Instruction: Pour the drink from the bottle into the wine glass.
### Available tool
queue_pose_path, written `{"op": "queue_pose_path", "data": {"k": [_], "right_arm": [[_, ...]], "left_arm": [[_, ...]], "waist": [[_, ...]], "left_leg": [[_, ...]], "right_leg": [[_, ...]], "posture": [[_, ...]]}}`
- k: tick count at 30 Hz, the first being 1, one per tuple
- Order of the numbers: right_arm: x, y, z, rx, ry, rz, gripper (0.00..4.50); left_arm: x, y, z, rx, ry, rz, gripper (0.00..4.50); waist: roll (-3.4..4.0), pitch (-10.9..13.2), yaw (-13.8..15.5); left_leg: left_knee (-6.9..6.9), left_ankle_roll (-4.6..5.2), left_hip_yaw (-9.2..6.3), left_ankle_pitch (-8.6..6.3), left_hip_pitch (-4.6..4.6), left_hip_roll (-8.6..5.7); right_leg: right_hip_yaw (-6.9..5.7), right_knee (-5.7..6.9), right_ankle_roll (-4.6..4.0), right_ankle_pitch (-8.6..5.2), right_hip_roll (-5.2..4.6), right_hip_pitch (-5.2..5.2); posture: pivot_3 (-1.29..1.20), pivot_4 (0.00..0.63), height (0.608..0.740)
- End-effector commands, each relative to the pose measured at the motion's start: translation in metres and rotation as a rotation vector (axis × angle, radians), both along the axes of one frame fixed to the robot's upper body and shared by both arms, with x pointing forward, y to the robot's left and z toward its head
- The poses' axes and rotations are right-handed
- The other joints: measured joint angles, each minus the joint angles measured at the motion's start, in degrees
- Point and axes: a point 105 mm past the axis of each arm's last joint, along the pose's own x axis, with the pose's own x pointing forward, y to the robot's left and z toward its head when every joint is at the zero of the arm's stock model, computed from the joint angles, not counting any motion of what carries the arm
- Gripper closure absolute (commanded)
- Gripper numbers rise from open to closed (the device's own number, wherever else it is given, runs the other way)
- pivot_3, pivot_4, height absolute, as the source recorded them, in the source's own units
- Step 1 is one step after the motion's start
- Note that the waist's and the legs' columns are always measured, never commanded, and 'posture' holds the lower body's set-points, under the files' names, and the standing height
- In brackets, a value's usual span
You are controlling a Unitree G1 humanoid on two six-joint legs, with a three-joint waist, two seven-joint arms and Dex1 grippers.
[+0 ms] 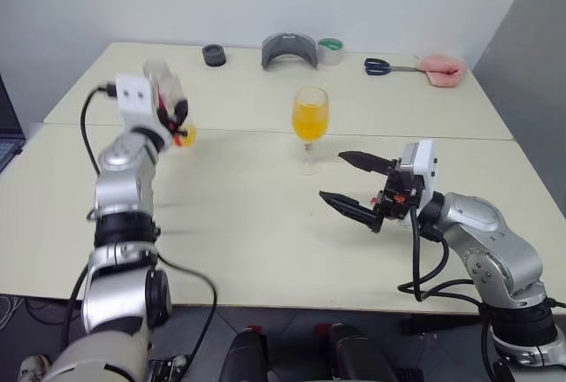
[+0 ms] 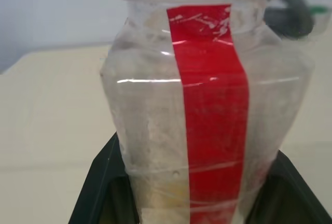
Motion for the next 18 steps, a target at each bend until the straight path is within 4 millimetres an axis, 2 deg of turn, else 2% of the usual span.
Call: {"op": "queue_pose_path", "data": {"k": [1,7,10,14,18], "right_arm": [[-0.003,0.005,0.011,0.016,-0.051,0.04,0.0],[-0.001,0.008,0.012,0.03,-0.049,0.036,0.0],[-0.001,0.01,0.013,0.041,-0.05,0.025,0.0],[0.0,0.01,0.012,0.037,-0.053,0.003,0.0],[0.002,0.009,0.012,0.036,-0.055,-0.015,0.0]], "left_arm": [[-0.011,0.0,0.028,0.035,-0.124,-0.004,2.68],[-0.013,-0.014,0.023,0.098,-0.14,-0.096,2.68],[-0.01,-0.02,0.026,0.069,-0.185,-0.16,2.68],[-0.004,-0.023,0.02,-0.007,-0.175,-0.196,2.68],[0.0,-0.024,0.015,-0.009,-0.156,-0.198,2.68]], "waist": [[-0.06,-0.04,0.59],[-0.14,-0.09,1.14],[-0.15,-0.09,1.06],[-0.15,-0.09,1.0],[-0.15,-0.09,0.88]], "left_leg": [[0.0,0.0,-0.03,0.0,0.0,0.0],[0.0,0.02,-0.04,-0.01,0.0,-0.05],[-0.02,0.01,-0.04,-0.01,0.01,-0.02],[-0.02,0.02,-0.05,-0.01,0.02,-0.01],[-0.03,0.02,-0.03,-0.01,0.02,-0.01]], "right_leg": [[-0.03,0.0,0.0,0.0,0.0,0.01],[-0.03,-0.03,0.0,0.0,0.01,0.07],[-0.03,-0.03,0.0,0.0,0.03,0.07],[-0.03,-0.02,0.0,0.0,0.07,0.07],[-0.02,-0.03,0.0,0.0,0.07,0.05]], "posture": [[0.0,0.15,0.74],[0.0,0.15,0.74],[0.0,0.15,0.74],[0.0,0.15,0.74],[0.0,0.15,0.74]]}}
